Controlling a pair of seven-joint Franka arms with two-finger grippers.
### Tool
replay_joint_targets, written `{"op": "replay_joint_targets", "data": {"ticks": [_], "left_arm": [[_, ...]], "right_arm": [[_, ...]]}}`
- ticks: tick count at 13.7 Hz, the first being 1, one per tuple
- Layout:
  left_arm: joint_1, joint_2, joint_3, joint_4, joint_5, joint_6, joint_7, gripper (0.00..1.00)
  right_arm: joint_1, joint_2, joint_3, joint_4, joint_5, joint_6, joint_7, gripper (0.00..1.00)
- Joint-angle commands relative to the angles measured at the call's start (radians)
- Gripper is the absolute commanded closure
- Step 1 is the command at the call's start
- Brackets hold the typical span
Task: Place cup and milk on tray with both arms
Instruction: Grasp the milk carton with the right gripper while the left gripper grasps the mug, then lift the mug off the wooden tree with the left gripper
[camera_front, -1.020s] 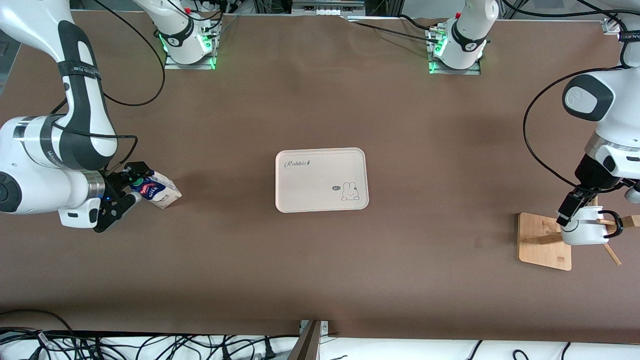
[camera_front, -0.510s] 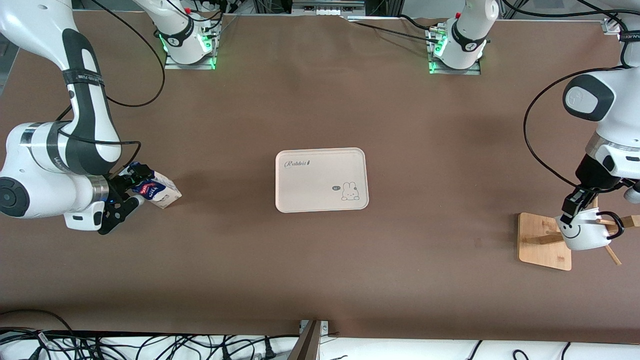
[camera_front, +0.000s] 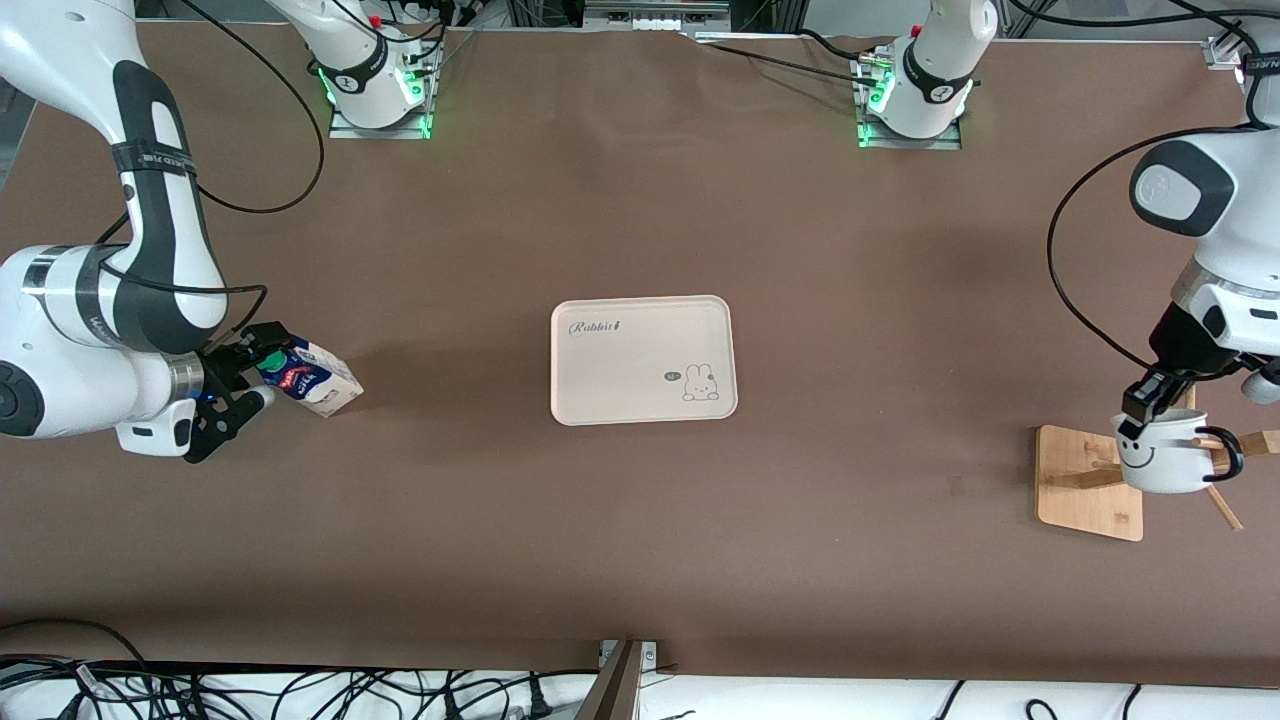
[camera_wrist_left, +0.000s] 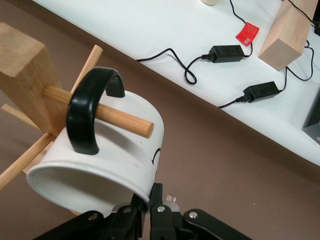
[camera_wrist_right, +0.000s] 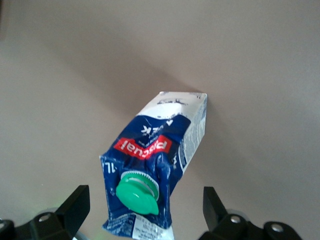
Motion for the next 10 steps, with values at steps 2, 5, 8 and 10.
{"op": "replay_joint_targets", "data": {"ticks": [2,5,8,10], "left_arm": [[0.001,-0.068,-0.031,0.038,-0.006,-0.201,0.061,1.00],[0.000,-0.068,-0.040,0.116,0.049,-0.329,0.059,1.00],[0.000,-0.066,-0.068,0.180,0.051,-0.458,0.059,1.00],[0.000,-0.063,-0.086,0.228,0.052,-0.544,0.059,1.00]], "right_arm": [[-0.005,-0.005,0.004,-0.018,-0.017,-0.015,-0.013,0.00],[-0.001,-0.001,0.004,-0.018,-0.017,-0.007,-0.009,0.00],[0.004,0.008,0.006,-0.026,-0.016,-0.002,-0.003,0.00],[0.004,0.011,0.006,-0.028,-0.016,0.001,-0.003,0.00]]}}
